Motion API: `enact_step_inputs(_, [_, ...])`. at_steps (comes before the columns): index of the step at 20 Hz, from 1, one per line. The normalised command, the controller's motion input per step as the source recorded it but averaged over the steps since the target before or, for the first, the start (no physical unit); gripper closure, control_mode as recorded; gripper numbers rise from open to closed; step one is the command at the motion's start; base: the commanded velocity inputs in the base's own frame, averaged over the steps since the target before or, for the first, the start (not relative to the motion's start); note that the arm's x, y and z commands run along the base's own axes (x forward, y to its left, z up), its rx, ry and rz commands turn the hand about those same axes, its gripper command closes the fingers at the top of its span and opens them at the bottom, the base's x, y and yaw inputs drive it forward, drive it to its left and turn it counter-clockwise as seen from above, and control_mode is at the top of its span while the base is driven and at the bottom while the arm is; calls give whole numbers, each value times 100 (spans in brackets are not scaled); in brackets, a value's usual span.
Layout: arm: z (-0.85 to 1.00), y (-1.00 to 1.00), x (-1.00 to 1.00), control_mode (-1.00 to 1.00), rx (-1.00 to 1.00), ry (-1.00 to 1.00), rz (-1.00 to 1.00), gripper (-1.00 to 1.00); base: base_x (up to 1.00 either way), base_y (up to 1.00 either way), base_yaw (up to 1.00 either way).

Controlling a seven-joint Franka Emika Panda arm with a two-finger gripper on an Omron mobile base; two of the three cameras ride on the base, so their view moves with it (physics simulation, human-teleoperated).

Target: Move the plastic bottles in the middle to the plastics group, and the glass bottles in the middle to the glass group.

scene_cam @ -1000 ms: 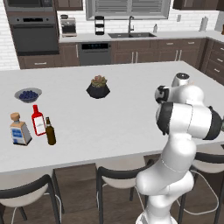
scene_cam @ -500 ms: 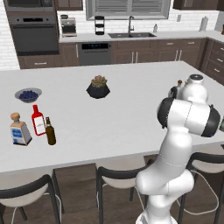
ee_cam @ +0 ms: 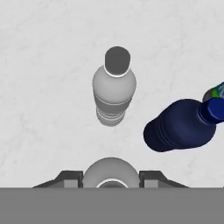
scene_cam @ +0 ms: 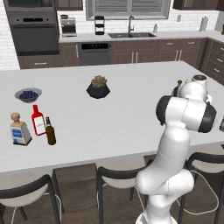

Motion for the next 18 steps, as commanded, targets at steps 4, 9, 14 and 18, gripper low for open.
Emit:
enact_step_inputs(4, [-16, -21, 0, -100, 1, 0, 0, 100, 0, 0, 0])
enact_step_inputs(9, [-21, -23, 4, -100, 1, 0, -1, 100, 0, 0, 0])
enact_step_inputs(14, [-20, -18, 0, -100, 0, 0, 0, 100, 0, 0, 0])
enact_step_inputs(18, [-22, -9, 0, -100, 0, 0, -1, 100, 0, 0, 0])
